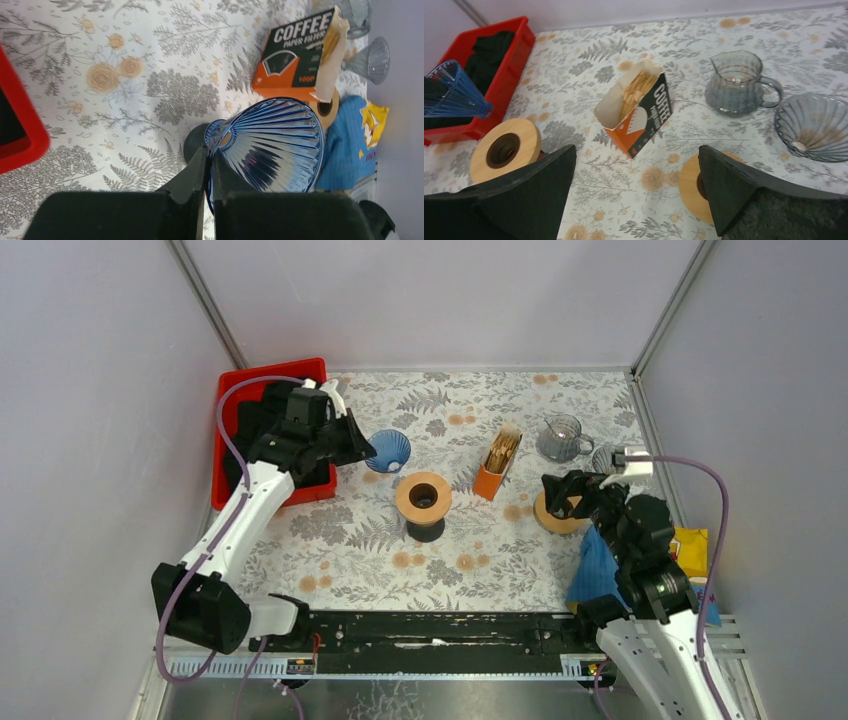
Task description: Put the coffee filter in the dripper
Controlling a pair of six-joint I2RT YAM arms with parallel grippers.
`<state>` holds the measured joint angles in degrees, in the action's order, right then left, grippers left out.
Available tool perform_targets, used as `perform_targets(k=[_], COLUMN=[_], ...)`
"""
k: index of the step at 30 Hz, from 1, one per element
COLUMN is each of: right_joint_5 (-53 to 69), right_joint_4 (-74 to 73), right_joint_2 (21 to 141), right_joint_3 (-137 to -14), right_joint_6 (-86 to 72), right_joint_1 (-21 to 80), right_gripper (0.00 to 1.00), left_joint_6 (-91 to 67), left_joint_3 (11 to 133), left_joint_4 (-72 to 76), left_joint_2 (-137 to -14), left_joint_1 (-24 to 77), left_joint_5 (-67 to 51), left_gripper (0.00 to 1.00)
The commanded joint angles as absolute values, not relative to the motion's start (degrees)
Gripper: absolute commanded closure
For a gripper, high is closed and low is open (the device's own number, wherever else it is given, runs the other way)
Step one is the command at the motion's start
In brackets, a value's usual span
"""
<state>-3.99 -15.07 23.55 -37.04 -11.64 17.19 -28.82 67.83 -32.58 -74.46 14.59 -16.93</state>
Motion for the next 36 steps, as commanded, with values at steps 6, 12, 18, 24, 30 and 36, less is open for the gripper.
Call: perform_targets(k=[6,12,18,24,30,36], right_joint_5=[8.80,16.70,21.98,26.72,29.30,30.21], right_joint_4=[-20.24,-20.65,-18.72,-15.83,-13.30,-12.95], right_joint_2=[38.59,45.80,51.06,55.70,59.30,64.24], right_joint_3=[-50.36,-54.17,-55.93,-57.14,-58.68,-62.19], right_joint_6=[-13.54,-15.92,-18.06,-20.32,-21.37,-20.92], right_joint_1=[17.12,17.16,17.13,17.37,18.80,22.18], right_gripper=[0.01,0.05,0.11,0.15,0.16,0.17], left_joint_6=[-27.09,-27.77,-27.54,-27.25,-26.90,-26.64], left_joint_3=[73.19,73.50,74.86,74.67,74.52,74.40], left_joint_4=[-37.43,-37.78,-39.33,-39.89,-39.87,-39.49], left_joint_2=[-72.95,-73.35,-75.04,-76.57,-77.90,-78.73], left_joint_1=[21.68,26.52,30.76,31.90,31.99,31.98], left_joint_5=[-19.10,-16.39,-12.72,-10.10,-9.49,-9.39], left_gripper=[0.97,0.98,0.98,0.98,1.00,1.00])
